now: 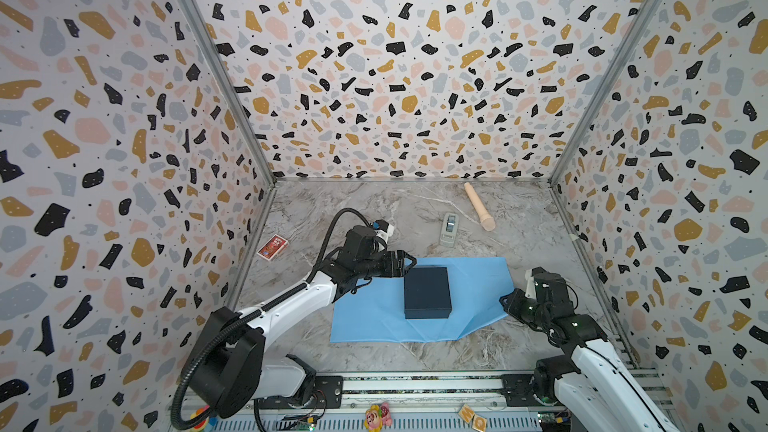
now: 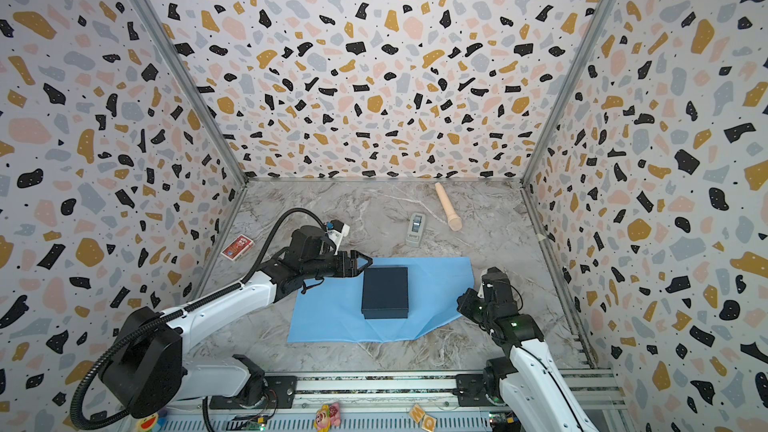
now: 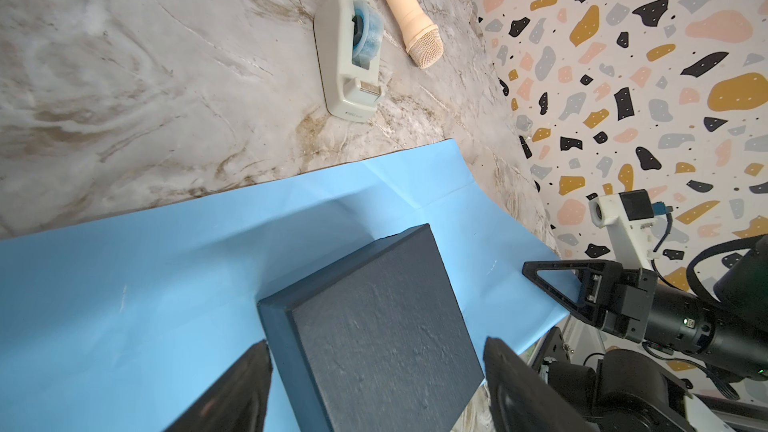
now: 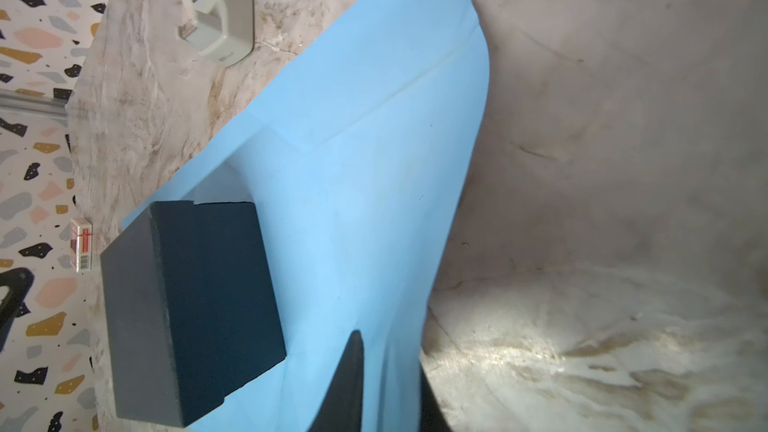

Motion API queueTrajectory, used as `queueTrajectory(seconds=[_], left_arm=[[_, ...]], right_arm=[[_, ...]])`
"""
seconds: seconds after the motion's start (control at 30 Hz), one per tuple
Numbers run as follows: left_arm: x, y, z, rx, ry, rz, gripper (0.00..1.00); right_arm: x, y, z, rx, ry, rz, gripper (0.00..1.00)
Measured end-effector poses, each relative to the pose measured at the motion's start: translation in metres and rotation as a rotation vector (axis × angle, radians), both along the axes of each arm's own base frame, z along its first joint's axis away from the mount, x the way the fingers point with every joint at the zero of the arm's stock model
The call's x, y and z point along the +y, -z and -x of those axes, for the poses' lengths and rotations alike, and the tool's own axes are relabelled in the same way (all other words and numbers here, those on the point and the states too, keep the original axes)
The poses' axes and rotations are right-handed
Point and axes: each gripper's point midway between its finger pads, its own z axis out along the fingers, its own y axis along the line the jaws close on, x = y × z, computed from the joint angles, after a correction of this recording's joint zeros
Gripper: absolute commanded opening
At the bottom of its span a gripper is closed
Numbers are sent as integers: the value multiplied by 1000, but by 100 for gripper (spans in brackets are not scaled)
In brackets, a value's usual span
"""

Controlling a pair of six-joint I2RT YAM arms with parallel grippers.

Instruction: Wrap the gift box in paper

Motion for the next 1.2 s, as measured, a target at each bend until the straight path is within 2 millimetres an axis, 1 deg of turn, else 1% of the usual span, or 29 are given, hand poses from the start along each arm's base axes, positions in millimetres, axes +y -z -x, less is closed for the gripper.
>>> queueTrajectory(seconds=[0.13,0.27,0.43,0.63,0.7,0.8,0.93,1.0,1.1,1.2], left_arm=[[-6,0,6,32,1,20,80],[-16,-4,12,65,6,60,79],[-28,-11,19,107,13,121,79],[-40,1,23,169,20,120,79],[-46,3,24,186,25,119,79],[-56,-3,22,191,36,133,79],[-67,-15,16,188,41,175,80],[-69,-16,13,195,34,180,80],[-73,-12,6,210,27,170,74],[-76,-4,0,213,20,136,62]], right_arm=[[11,-17,-7,-75,-58,-27,6],[28,-29,-9,-137,-148,-43,6],[62,-46,-4,-219,-308,-55,5],[113,-66,8,-299,-517,-49,5],[127,-68,13,-310,-566,-45,5],[143,-64,20,-311,-625,-29,5],[158,-54,29,-299,-675,-4,5],[164,-52,31,-301,-690,1,5],[170,-51,33,-305,-699,0,5],[174,-51,34,-313,-702,-2,5]])
